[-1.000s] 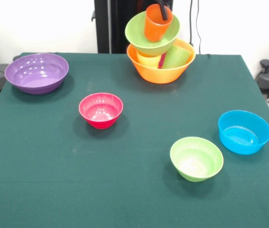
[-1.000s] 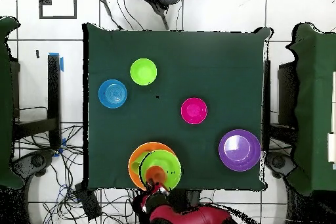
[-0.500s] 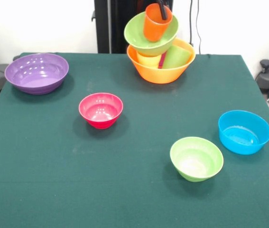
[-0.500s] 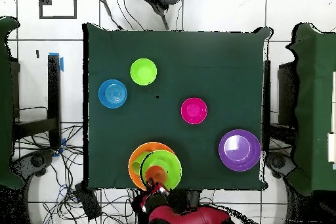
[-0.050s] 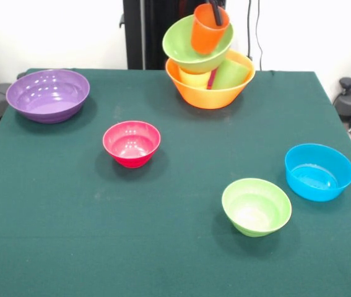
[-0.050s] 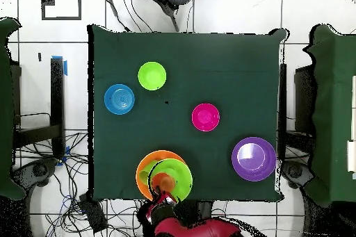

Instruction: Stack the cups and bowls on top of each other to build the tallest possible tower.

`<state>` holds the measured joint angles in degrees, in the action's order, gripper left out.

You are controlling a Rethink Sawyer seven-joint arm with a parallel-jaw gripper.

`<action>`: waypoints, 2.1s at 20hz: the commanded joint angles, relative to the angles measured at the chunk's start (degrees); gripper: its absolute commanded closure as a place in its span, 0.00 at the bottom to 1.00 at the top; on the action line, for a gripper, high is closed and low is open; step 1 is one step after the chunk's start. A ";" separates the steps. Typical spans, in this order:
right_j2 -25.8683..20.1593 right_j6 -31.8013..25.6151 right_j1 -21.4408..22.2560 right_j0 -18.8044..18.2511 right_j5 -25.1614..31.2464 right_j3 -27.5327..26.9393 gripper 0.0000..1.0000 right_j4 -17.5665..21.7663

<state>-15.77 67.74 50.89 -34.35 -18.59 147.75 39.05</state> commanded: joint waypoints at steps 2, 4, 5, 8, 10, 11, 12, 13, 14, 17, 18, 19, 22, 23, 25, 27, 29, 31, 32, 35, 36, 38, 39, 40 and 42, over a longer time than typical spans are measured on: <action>0.73 9.76 -1.95 3.96 -3.14 -5.57 1.00 1.13; 0.98 9.40 -1.78 3.89 -3.43 -6.01 1.00 1.72; 1.46 9.35 -1.82 4.30 -3.91 -6.10 1.00 1.77; 1.53 8.81 -1.65 3.38 -4.09 -6.58 1.00 3.00; 2.00 8.46 -1.33 3.67 -4.10 -6.74 1.00 3.14; 2.08 8.45 -1.31 3.74 -4.08 -6.72 1.00 3.08; 2.20 8.32 -1.42 3.74 -4.01 -6.87 1.00 3.14; 2.31 8.19 -1.52 3.73 -3.94 -7.02 1.00 3.19; 2.51 8.03 -1.70 3.83 -4.17 -7.25 1.00 3.30; 3.13 7.73 -1.86 4.19 -4.52 -7.48 1.00 3.37; 2.84 7.74 -1.73 3.94 -4.26 -7.55 1.00 3.50; 2.66 7.79 -1.64 3.80 -4.07 -7.53 1.00 3.58; 2.60 7.82 -1.45 3.80 -3.67 -7.54 1.00 3.70; 2.65 7.81 -1.40 3.87 -3.56 -7.55 0.00 3.71; 2.71 7.80 -1.49 3.98 -3.34 -7.72 0.00 3.72; 2.92 7.82 -1.59 4.18 -3.53 -7.83 0.00 3.80; 2.90 7.94 -1.43 4.24 -3.59 -7.80 0.00 3.82; 2.88 7.95 -1.23 4.33 -3.56 -7.78 0.00 3.87; 3.16 7.85 -1.24 4.55 -3.46 -7.88 0.00 3.84; 3.27 7.94 -1.18 4.70 -3.30 -7.89 0.00 3.84; 3.34 7.96 -1.16 4.74 -3.20 -7.85 0.00 3.83; 3.71 7.91 -1.16 4.99 -2.91 -7.90 0.00 3.66; 3.74 8.01 -1.19 4.96 -3.04 -7.89 0.00 3.62; 2.48 8.62 -0.20 4.34 -2.32 -7.29 0.00 3.17; 1.41 9.00 1.18 3.70 -1.06 -6.70 0.00 2.63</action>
<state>-11.38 67.74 51.45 -31.29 -22.32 147.13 40.39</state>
